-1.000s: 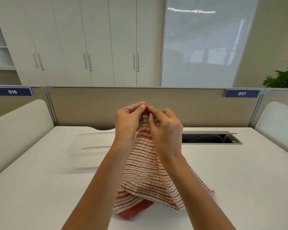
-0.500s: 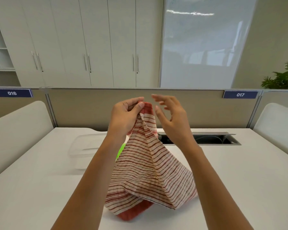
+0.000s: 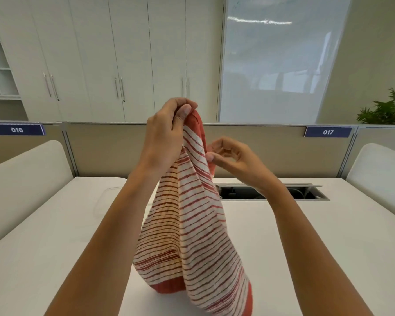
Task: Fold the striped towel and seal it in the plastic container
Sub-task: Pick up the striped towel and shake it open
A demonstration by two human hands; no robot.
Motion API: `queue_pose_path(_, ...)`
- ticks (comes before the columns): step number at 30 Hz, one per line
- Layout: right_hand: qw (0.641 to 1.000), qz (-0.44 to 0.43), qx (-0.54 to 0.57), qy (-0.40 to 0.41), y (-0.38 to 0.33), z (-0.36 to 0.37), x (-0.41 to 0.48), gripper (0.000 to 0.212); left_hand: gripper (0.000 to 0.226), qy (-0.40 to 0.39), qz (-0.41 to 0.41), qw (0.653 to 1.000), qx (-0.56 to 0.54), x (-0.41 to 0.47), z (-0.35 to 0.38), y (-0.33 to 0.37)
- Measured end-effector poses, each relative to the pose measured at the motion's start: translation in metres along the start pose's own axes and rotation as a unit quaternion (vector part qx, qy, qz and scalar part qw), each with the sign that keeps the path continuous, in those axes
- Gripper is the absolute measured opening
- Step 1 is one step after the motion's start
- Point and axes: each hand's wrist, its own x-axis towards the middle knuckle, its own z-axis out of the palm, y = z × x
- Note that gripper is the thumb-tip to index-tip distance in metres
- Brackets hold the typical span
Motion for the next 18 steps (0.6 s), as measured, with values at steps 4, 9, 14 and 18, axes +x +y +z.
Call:
queue_pose_path(4, 0.994, 0.051, -0.028, -0.093, 0.01, 0.009, -0.003, 0.044, 0.029, 0.026, -0.001, 1.0, -0.015, 0.008, -0.003, 0.001)
queue_pose_path(9, 0.968, 0.046, -0.246, -0.019, 0.027, -0.008, -0.01, 0.051, 0.023, 0.08, -0.032, 0.994, -0.063, 0.019, -0.027, -0.012)
queue_pose_path(14, 0.947, -0.001, -0.269, 0.178, 0.008, -0.042, -0.007, 0.036, 0.019, 0.104, -0.063, 0.991, -0.05, 0.02, -0.038, -0.028)
queue_pose_path(18, 0.955, -0.045, -0.099, 0.276, -0.018, -0.046, -0.004, 0.021, 0.019, 0.119, -0.086, 0.985, -0.091, 0.019, -0.035, -0.033)
